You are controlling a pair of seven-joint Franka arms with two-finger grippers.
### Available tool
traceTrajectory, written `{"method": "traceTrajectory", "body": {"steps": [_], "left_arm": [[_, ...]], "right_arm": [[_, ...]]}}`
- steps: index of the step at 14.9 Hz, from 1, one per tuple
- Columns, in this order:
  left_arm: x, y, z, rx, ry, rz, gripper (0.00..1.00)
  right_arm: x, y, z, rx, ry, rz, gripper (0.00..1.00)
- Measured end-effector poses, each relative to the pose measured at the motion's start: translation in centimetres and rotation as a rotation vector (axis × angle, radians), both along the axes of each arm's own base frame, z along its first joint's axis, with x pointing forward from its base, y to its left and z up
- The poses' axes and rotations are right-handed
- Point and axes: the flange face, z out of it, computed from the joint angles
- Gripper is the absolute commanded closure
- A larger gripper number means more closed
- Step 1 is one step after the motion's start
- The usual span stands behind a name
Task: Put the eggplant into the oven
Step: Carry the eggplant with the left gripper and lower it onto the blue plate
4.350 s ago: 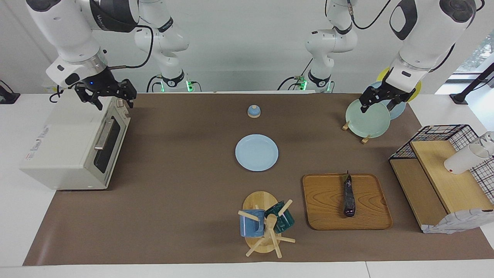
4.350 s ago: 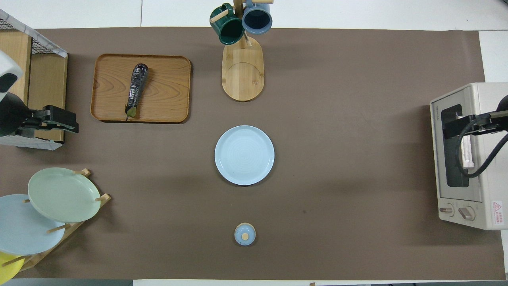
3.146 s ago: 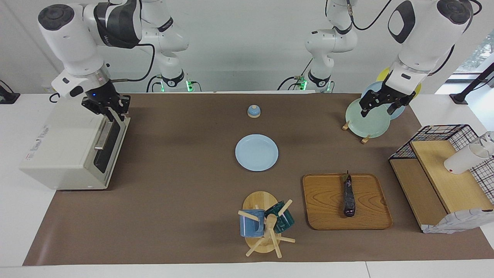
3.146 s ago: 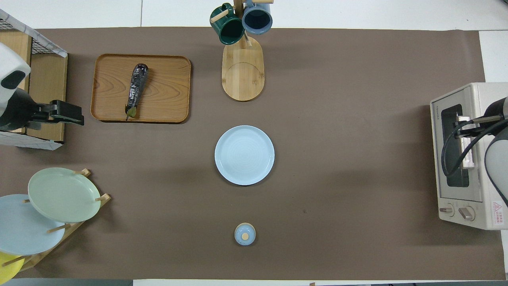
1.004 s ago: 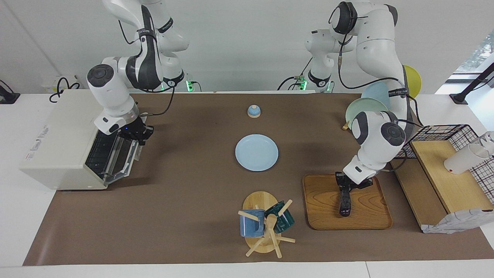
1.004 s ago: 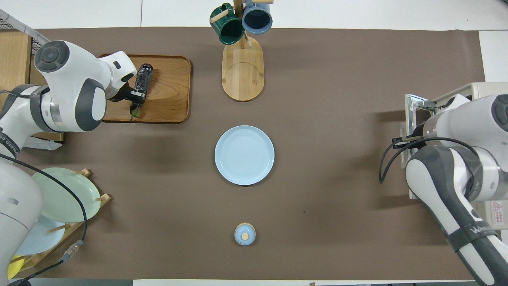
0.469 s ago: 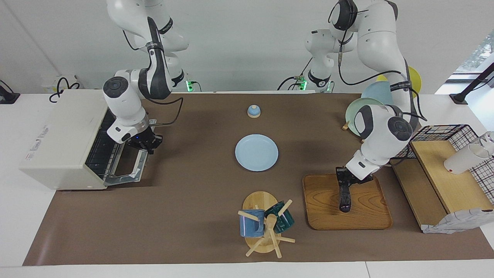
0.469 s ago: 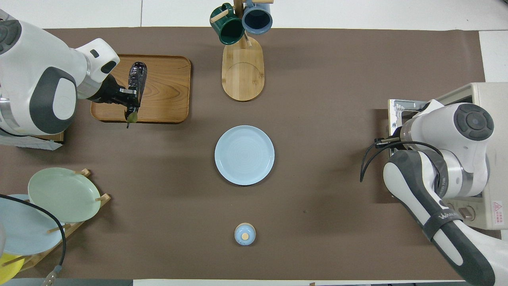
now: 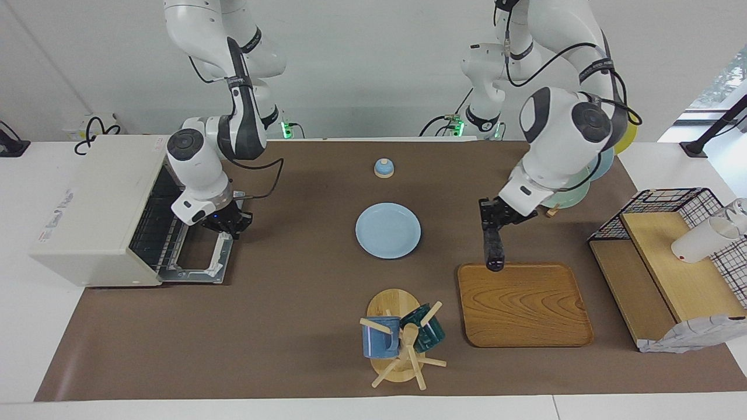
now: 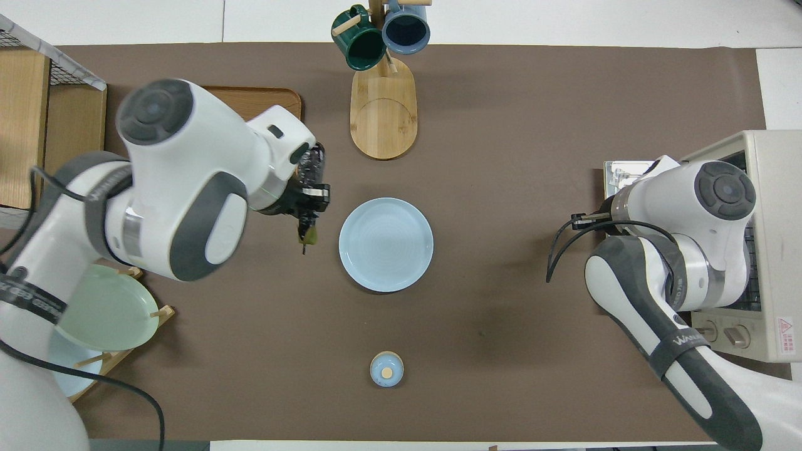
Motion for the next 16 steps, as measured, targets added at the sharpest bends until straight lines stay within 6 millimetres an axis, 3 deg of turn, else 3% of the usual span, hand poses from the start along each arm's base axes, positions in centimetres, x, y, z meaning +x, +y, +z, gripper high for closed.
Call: {"method": "traceTrajectory", "body": {"steps": [3,5,8,9,10,14,16], "left_arm": [[-5.9,-6.7,-4.7,-0.016,-0.044,0.024,1.00],[-8.4,-8.3,-7.8,-0.007,-0.039,0.041,1.00],[-8.9,-8.5,-10.5,0.001,-0.035,0.066,1.00],[-8.8,-8.4,-10.9,0.003,-0.032,0.069,0.29],[-8.7,-8.3,-11.0,0.005,-0.031,0.072,0.00],[-8.3,-7.9,-10.6,0.004,-0.035,0.080,0.00],[-6.7,-6.6,-9.2,0.004,-0.034,0.101,0.00]], "right_arm": [[1.2,1.6,2.8,0.003,0.005,0.023,1.00],[1.6,2.7,3.7,0.007,-0.001,0.039,1.00],[1.6,3.7,3.9,0.009,-0.005,0.055,1.00],[1.6,3.9,3.9,0.009,-0.005,0.056,0.85],[1.5,4.0,3.9,0.010,-0.004,0.052,0.80],[1.6,4.3,4.3,0.008,0.013,0.042,0.80],[1.7,4.6,4.8,0.008,0.019,0.048,0.80]]}}
